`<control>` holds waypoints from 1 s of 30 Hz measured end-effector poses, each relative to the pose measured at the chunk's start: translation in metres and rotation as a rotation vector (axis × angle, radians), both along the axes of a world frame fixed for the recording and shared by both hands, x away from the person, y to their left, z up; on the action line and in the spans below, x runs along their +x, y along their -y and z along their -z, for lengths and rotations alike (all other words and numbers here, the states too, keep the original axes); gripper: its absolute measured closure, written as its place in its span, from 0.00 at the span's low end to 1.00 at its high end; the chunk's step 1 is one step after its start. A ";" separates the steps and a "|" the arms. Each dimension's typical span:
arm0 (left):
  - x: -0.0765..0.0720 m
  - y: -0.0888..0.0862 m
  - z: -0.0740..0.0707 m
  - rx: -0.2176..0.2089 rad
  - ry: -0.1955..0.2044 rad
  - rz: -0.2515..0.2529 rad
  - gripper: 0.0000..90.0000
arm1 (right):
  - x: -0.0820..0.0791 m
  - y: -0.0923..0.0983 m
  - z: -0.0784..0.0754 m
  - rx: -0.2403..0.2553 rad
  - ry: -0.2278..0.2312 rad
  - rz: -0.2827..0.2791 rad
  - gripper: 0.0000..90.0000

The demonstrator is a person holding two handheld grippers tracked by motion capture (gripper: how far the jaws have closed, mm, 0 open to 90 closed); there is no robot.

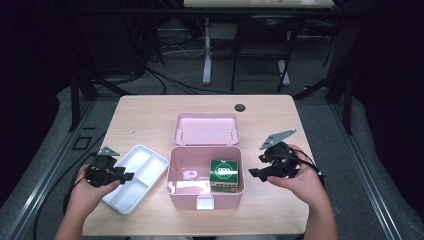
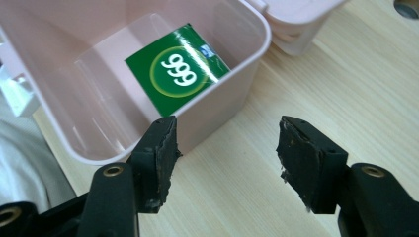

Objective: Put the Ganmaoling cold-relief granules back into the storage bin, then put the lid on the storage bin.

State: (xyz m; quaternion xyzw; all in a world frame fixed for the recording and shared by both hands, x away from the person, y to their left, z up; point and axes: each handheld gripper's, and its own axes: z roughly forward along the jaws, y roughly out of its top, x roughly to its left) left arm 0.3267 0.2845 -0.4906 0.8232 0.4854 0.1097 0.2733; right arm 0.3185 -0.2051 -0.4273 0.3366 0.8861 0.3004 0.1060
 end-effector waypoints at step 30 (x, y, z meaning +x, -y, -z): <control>0.026 -0.004 -0.022 0.124 -0.097 0.032 0.59 | 0.006 0.012 0.012 0.012 0.047 0.166 0.45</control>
